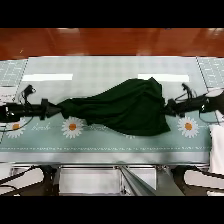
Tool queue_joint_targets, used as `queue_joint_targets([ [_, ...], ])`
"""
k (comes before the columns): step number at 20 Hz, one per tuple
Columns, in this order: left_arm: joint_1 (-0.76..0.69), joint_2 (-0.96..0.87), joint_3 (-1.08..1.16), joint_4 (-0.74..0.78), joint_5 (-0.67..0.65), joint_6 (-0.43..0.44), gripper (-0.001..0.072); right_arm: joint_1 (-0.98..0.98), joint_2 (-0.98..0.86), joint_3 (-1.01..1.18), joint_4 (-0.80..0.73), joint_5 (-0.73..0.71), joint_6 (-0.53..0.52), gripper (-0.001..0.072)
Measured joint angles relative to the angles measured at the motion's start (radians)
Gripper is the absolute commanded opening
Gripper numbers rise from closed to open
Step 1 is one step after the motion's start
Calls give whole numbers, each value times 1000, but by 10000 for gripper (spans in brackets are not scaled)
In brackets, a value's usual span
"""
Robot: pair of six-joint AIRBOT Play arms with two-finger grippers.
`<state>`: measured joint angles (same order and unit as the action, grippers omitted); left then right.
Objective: Fold the shirts.
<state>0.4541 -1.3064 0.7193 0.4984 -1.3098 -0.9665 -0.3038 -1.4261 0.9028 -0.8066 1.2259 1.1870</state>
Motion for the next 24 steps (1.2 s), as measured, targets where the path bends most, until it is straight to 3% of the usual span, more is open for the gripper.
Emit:
queue_joint_targets([
  [5,6,172,266,-152,13,-56,20,-29,121,427,12,108,62,29],
  [9,11,337,554,-192,128,-137,20,-45,255,799,17,121,113,29],
  [12,33,448,735,-168,208,-185,20,-48,380,955,-11,102,143,29],
  [18,157,662,902,37,270,-264,21,-50,643,1025,-246,157,209,29],
  [24,118,732,751,252,207,-351,20,-50,827,773,-426,223,266,29],
])
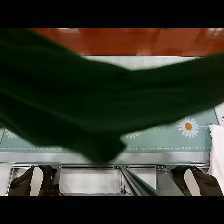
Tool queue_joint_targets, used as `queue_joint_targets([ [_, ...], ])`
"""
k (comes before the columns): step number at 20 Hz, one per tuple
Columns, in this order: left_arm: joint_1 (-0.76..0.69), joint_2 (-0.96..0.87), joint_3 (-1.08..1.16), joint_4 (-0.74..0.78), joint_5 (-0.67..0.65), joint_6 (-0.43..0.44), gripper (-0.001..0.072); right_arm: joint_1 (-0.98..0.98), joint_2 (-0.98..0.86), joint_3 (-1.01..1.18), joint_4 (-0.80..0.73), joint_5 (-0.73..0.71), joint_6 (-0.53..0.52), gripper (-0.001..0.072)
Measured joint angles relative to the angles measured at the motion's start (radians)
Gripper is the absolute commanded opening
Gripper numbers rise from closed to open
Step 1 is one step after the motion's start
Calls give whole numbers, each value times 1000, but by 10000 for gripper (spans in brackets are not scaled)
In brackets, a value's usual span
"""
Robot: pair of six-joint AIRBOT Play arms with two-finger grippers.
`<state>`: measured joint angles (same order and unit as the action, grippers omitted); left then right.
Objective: Fold the shirts.
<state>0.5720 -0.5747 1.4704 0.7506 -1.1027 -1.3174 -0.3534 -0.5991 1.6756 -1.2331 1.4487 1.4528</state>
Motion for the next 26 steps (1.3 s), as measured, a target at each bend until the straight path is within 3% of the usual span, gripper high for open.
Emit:
queue_joint_targets([
  [4,-113,-68,-235,53,-3,1,21,0,21,-307,-10,11,3,29],
  [9,-274,-328,-375,72,71,55,21,0,-107,-599,-11,-82,-37,30],
  [13,-347,-593,-344,68,164,84,21,0,-364,-636,-45,-196,-65,30],
  [19,-410,-867,-269,18,199,95,22,-1,-738,-533,-76,-274,-43,30],
  [20,-419,-899,-265,17,201,95,48,-1,-782,-518,-73,-287,-34,30],
  [21,-426,-922,-262,14,203,96,248,-1,-817,-507,-64,-300,-25,71],
  [22,-430,-944,-259,11,206,95,501,-1,-843,-499,-56,-311,-19,295],
  [23,-434,-960,-257,11,203,90,512,-1,-861,-493,-47,-319,-16,409],
  [26,-417,-984,-220,29,133,69,511,-17,-893,-444,-23,-306,-9,410],
])
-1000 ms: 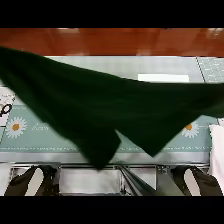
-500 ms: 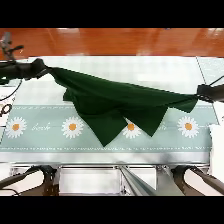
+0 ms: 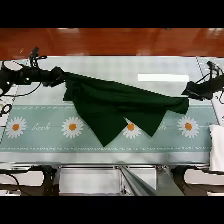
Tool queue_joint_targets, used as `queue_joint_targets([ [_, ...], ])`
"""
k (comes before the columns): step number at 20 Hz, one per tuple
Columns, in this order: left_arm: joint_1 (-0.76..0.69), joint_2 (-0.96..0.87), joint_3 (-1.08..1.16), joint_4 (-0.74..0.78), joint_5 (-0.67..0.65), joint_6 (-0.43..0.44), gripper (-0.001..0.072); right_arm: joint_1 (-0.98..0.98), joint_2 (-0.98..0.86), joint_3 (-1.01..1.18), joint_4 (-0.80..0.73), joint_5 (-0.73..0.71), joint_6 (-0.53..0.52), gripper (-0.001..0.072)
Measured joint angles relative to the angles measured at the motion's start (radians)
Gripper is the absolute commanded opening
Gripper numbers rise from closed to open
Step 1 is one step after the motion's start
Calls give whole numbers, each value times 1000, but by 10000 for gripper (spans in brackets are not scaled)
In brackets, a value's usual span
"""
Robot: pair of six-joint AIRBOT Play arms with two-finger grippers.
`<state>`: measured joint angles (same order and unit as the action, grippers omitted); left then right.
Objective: Fold the shirts.
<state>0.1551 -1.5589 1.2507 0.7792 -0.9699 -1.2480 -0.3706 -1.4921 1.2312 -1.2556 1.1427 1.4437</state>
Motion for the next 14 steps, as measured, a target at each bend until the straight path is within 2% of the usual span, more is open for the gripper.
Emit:
queue_joint_targets([
  [3,72,8,67,29,-137,-35,511,-79,0,83,11,92,1,410],
  [6,149,73,40,45,-233,-61,510,-183,45,67,42,146,-4,410],
  [11,177,200,-275,20,-277,-69,510,-277,143,-166,161,124,-96,409],
  [14,159,225,-452,-69,-257,-24,510,-291,166,-257,215,108,-136,410],
])
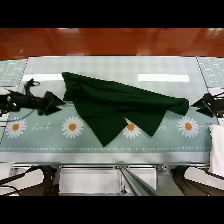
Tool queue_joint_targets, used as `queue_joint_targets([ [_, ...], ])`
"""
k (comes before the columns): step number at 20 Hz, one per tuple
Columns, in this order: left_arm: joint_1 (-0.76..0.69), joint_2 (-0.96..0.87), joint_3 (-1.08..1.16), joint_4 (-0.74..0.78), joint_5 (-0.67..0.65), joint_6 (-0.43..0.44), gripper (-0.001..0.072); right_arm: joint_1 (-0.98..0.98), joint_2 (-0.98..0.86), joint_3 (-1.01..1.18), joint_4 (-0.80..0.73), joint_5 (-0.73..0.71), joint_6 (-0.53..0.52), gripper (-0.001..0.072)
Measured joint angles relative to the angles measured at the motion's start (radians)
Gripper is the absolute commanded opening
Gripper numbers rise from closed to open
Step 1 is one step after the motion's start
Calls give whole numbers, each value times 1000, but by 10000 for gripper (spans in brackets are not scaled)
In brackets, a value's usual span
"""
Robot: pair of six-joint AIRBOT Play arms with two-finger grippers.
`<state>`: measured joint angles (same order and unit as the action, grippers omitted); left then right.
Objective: Fold the shirts.
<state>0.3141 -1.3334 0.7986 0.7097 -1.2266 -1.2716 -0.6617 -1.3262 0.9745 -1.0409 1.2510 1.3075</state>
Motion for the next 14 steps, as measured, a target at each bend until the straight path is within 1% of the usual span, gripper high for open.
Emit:
queue_joint_targets([
  [2,-35,7,-71,-39,41,21,510,-5,8,-29,29,-7,-14,410],
  [4,-88,6,-108,-64,97,22,509,-7,12,-44,49,-6,-24,409],
  [8,-208,-40,-120,-110,201,-6,510,-9,16,-56,72,-5,-31,409],
  [10,-256,-79,-100,-127,223,-24,508,-9,16,-58,75,0,-32,410],
  [11,-278,-101,-85,-135,229,-31,466,-9,16,-59,76,1,-32,409],
  [12,-293,-119,-69,-137,237,-37,195,-9,16,-59,77,2,-32,410],
  [13,-306,-135,-50,-126,252,-40,26,-9,16,-60,78,5,-33,410],
  [14,-313,-146,-32,-115,257,-39,21,-11,16,-60,80,8,-33,410],
])
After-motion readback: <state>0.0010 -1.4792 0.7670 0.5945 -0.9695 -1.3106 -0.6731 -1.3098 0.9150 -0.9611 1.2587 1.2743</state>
